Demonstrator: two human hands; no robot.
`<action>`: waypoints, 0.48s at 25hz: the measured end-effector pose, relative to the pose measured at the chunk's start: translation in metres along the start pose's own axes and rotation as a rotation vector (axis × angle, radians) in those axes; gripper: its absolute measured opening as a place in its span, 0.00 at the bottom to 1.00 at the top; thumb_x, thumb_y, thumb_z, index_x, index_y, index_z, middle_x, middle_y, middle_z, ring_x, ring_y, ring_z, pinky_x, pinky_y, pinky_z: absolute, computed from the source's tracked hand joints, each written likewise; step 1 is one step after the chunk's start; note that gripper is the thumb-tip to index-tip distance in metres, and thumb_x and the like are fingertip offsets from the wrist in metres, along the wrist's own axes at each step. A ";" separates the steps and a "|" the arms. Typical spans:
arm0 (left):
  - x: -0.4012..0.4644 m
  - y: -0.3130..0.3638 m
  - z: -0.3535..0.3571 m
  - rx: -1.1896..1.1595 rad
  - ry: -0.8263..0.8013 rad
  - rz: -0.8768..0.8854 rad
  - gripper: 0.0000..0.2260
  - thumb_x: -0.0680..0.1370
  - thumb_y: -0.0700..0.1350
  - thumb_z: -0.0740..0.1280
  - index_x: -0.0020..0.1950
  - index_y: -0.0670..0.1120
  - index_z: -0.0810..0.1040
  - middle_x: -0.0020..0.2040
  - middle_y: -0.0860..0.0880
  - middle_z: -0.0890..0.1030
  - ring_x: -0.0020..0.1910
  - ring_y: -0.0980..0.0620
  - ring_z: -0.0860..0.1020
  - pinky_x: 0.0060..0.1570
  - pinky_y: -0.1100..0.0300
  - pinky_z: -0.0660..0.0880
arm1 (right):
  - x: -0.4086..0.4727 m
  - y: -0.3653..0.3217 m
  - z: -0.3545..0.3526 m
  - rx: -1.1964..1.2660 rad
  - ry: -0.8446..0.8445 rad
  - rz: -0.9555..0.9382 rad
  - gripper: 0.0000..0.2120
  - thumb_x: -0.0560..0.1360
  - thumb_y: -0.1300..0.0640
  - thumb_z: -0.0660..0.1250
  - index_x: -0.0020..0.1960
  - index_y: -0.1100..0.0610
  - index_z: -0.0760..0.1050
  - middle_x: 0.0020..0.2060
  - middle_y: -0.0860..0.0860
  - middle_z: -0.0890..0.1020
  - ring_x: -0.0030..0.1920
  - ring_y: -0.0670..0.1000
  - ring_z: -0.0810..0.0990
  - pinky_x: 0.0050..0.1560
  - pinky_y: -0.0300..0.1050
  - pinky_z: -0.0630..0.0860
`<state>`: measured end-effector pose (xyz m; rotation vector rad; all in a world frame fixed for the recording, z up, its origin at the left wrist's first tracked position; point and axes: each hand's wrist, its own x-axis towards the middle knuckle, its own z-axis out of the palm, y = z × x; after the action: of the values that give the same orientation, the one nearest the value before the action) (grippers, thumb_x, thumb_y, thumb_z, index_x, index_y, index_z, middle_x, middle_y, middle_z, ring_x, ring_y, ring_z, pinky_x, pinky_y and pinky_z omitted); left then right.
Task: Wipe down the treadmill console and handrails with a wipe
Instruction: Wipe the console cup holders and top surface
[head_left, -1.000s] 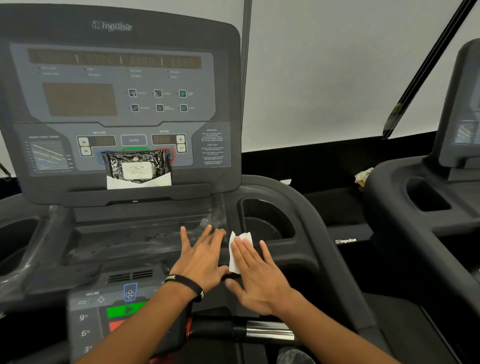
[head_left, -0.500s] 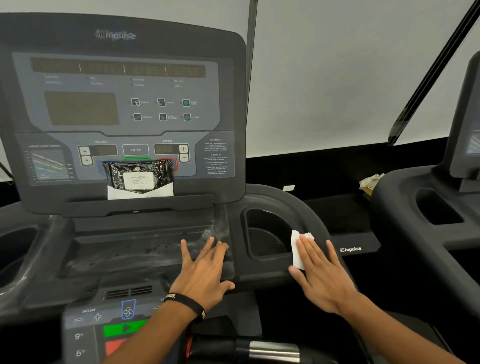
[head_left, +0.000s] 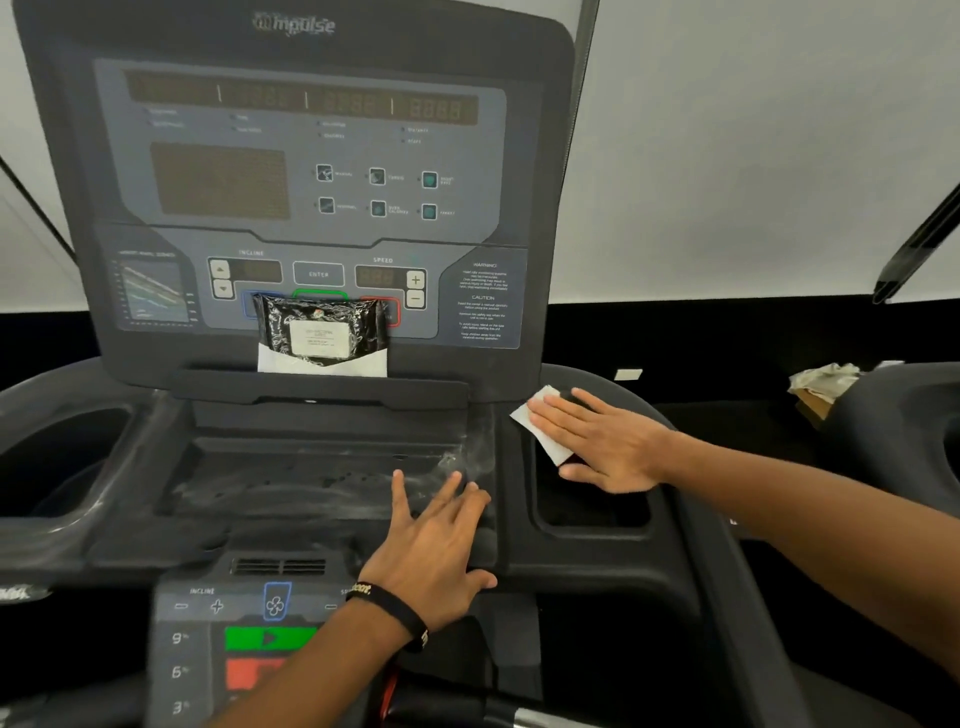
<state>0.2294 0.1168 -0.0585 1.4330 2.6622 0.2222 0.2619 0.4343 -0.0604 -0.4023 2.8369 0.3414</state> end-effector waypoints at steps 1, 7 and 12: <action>0.000 0.000 0.001 -0.001 0.001 0.002 0.34 0.74 0.63 0.64 0.73 0.52 0.54 0.78 0.52 0.59 0.78 0.54 0.45 0.69 0.32 0.32 | -0.014 0.005 0.003 -0.013 -0.017 -0.036 0.36 0.83 0.35 0.43 0.81 0.54 0.35 0.80 0.48 0.37 0.80 0.48 0.34 0.78 0.53 0.34; 0.000 -0.001 0.003 0.033 0.013 0.025 0.33 0.75 0.63 0.63 0.72 0.51 0.54 0.78 0.50 0.59 0.78 0.52 0.44 0.68 0.30 0.34 | -0.045 -0.013 0.004 -0.320 -0.319 -0.093 0.40 0.81 0.35 0.34 0.78 0.62 0.59 0.80 0.55 0.52 0.80 0.52 0.39 0.75 0.58 0.28; -0.001 0.000 0.002 0.043 0.015 0.019 0.33 0.75 0.62 0.63 0.73 0.50 0.55 0.78 0.50 0.59 0.78 0.51 0.45 0.67 0.29 0.34 | 0.011 -0.027 0.007 -0.636 -0.527 -0.116 0.28 0.84 0.44 0.45 0.80 0.54 0.56 0.81 0.52 0.45 0.79 0.51 0.34 0.73 0.63 0.26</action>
<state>0.2300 0.1163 -0.0602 1.4749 2.6828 0.1784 0.2613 0.4081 -0.0756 -0.4988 2.1306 1.1417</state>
